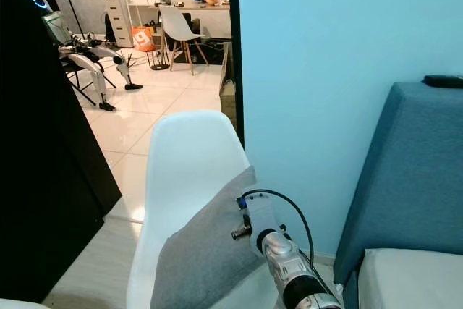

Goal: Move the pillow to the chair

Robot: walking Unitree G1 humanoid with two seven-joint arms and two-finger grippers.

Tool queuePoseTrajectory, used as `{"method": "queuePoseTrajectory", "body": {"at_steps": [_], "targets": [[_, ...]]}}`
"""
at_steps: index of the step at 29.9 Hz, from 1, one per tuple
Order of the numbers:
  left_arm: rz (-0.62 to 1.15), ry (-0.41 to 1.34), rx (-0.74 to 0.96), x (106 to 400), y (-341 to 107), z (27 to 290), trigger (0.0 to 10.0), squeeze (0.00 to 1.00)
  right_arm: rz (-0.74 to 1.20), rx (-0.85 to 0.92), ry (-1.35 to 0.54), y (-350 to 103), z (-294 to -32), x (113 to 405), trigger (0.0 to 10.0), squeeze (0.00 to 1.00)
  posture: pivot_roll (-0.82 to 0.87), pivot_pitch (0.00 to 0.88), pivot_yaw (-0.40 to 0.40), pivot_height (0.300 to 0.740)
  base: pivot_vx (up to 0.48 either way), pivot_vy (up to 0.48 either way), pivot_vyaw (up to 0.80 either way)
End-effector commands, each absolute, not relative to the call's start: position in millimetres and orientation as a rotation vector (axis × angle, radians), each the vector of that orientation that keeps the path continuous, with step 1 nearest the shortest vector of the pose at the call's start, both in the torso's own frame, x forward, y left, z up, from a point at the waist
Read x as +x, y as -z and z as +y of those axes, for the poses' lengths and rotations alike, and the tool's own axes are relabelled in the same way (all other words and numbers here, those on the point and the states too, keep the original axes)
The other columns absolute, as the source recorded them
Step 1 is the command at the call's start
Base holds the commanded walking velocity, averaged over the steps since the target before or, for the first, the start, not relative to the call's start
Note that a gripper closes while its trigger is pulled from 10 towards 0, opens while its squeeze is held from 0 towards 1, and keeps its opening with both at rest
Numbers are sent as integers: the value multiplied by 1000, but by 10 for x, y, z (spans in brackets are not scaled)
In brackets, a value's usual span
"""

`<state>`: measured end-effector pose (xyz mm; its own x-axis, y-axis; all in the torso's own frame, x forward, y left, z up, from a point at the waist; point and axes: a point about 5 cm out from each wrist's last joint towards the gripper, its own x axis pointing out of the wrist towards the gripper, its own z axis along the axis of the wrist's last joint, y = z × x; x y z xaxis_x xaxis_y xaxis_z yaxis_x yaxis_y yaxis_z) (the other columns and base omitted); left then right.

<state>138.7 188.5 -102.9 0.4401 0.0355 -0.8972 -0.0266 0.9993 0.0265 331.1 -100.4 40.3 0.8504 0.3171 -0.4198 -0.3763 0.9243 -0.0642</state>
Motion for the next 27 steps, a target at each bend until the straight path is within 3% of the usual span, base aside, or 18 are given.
{"method": "queuePoseTrajectory", "body": {"at_steps": [1, 11, 27], "targets": [[1118, -40, 26, 1377, 1027, 1932, 10000, 0, 381, -157, -386, -467, -933, 3348, 10000, 0, -80, 22, 17, 740, 285, 0, 0], [1115, -34, 27, 1388, 1024, 1920, 10000, 0, 441, -190, -401, -371, -949, 3297, 10000, 0, -81, 16, 11, 740, 295, 0, 0], [1119, -43, 16, 1376, 1030, 1913, 10000, 0, 647, -232, -320, -80, -1144, 3123, 10000, 0, -82, 22, 18, 720, 0, 0, 0]]}}
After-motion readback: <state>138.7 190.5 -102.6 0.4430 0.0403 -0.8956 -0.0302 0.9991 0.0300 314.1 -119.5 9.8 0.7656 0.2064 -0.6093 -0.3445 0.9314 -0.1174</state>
